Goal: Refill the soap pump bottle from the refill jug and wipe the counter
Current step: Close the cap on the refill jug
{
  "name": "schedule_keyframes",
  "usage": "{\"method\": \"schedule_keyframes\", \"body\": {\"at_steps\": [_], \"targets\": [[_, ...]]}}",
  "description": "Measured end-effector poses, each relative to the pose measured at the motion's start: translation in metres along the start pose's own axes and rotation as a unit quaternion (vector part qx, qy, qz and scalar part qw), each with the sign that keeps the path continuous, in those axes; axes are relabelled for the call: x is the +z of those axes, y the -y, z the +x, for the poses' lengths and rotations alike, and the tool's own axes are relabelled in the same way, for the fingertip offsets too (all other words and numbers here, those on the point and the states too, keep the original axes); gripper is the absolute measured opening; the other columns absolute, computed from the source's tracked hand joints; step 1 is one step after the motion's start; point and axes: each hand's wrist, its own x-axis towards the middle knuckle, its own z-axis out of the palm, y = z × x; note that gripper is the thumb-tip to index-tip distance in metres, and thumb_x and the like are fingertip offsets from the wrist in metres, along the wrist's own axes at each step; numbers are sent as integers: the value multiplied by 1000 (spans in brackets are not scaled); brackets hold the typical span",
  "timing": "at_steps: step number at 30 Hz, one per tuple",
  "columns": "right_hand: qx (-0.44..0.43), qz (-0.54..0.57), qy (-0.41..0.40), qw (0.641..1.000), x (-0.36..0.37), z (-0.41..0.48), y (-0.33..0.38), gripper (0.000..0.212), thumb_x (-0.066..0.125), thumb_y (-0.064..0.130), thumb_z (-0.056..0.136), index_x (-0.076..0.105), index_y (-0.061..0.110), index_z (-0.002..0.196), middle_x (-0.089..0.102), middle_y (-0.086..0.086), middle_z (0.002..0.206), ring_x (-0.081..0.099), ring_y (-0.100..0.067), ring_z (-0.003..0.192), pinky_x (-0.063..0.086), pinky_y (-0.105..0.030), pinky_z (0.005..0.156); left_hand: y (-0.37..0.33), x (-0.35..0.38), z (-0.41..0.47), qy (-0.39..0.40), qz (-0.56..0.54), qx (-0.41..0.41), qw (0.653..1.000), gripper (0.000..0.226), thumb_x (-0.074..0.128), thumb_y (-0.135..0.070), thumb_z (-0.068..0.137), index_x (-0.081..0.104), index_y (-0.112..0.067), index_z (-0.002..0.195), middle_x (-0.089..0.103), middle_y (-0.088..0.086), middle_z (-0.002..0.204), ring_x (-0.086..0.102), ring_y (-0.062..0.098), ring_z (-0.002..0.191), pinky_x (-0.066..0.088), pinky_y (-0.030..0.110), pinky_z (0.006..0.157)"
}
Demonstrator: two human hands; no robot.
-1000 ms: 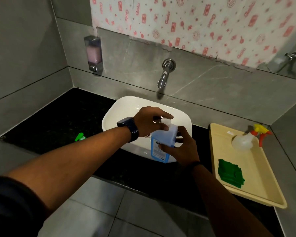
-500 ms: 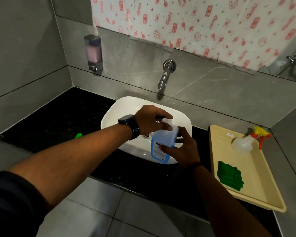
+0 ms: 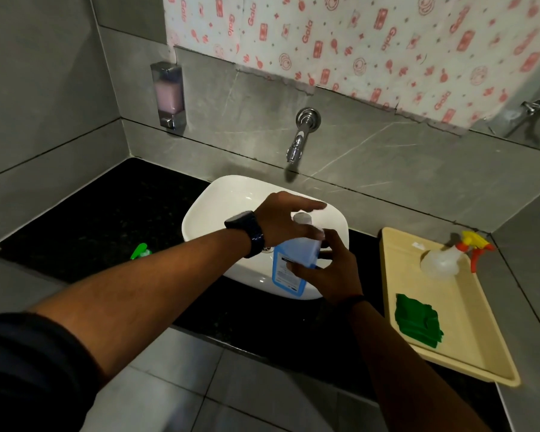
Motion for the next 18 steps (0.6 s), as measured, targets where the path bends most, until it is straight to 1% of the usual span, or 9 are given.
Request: {"method": "schedule_keyframes", "body": {"at_steps": [3,4,6,8,10,13,15,17,18], "targets": [[5,-9,-1,1000,-2,0,-1,66,83,33,64,47,20,117,62,-3,114,57,-17,96,52,-34,87,12,-6,-2,-38,-1,-23,999,63,86,-23,61,63,-11,118,67,8,116,61,18,97,49,27,88],[5,-12,-5,1000,-3,1,-1,66,83,33,64,47,20,118,62,-3,115,57,-18,97,52,-34,87,17,-9,-2,-45,-12,-36,998,60,87,-23,59,65,-11,114,69,9,111,60,17,91,50,24,83],[6,-18,-12,1000,-5,1,-2,66,82,34,64,47,19,118,62,-3,115,57,-18,98,52,-35,89,24,-13,-4,-62,-38,-52,996,47,85,-18,61,69,-10,105,71,11,101,57,15,79,47,14,71],[15,-25,-12,1000,-5,2,-2,66,82,35,64,47,21,118,61,-3,117,56,-18,99,51,-38,91,27,-14,-5,-81,-32,-42,995,32,80,-11,69,71,-7,100,72,13,95,58,14,74,43,8,68],[18,-27,-11,999,-4,3,-3,66,82,35,64,46,21,117,61,-3,118,56,-18,99,51,-40,92,25,-13,-7,-93,-24,-24,995,19,71,-3,78,72,-5,97,73,13,94,60,12,74,44,5,70],[17,-25,-11,999,-2,4,-5,67,82,38,63,46,22,117,61,-2,115,56,-17,96,51,-34,88,18,-10,-7,-85,-27,-6,996,18,63,0,82,71,-1,99,72,14,99,64,17,82,47,10,76],[18,-23,-8,1000,0,4,-5,67,82,37,62,46,22,117,61,-1,114,56,-15,94,49,-29,84,14,-8,-8,-73,-33,-2,997,21,66,-5,82,70,-2,102,71,13,103,65,19,87,45,7,76],[11,-16,-4,1000,2,4,-4,66,83,36,62,48,21,116,62,-1,111,56,-13,92,49,-25,80,10,-6,-8,-52,-34,10,998,30,73,-13,78,69,-4,106,72,10,103,63,15,88,41,3,74],[6,-13,-2,1000,2,4,-4,65,84,35,61,49,21,114,63,0,110,57,-11,90,49,-23,78,8,-5,-9,-35,-35,12,999,36,76,-17,75,68,-7,109,72,8,104,63,13,90,42,4,75]]}}
